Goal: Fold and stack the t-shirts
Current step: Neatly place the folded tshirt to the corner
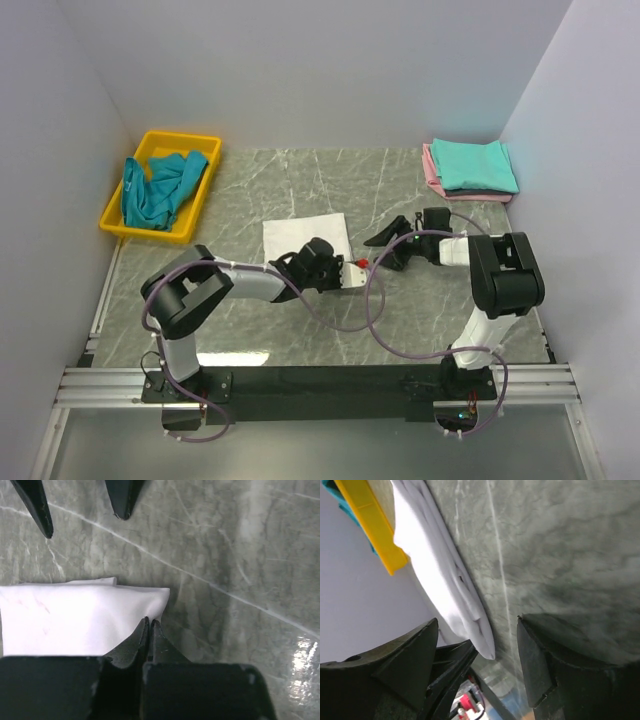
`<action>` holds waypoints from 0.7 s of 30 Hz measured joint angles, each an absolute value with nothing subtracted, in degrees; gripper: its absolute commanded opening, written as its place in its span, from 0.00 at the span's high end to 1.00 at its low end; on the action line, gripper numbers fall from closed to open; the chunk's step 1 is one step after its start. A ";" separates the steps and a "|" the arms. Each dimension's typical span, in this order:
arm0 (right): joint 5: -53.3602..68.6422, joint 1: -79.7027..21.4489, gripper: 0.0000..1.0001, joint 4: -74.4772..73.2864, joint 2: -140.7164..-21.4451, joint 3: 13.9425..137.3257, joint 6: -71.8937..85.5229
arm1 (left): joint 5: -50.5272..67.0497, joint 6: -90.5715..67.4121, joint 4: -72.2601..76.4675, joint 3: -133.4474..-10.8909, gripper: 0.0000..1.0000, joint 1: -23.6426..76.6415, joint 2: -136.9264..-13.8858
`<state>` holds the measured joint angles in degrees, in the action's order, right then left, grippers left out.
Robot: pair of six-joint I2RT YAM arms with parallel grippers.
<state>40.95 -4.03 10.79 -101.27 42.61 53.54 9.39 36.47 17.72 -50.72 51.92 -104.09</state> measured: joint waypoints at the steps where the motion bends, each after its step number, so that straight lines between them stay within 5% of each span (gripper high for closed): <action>1: 41.36 -4.32 0.27 11.81 -101.69 42.61 54.33 | 9.85 36.14 17.72 -50.83 0.99 51.48 -104.07; 21: 38.70 -13.98 0.23 29.30 -108.84 43.64 70.67 | 20.27 25.67 15.33 -54.52 0.99 46.37 -99.59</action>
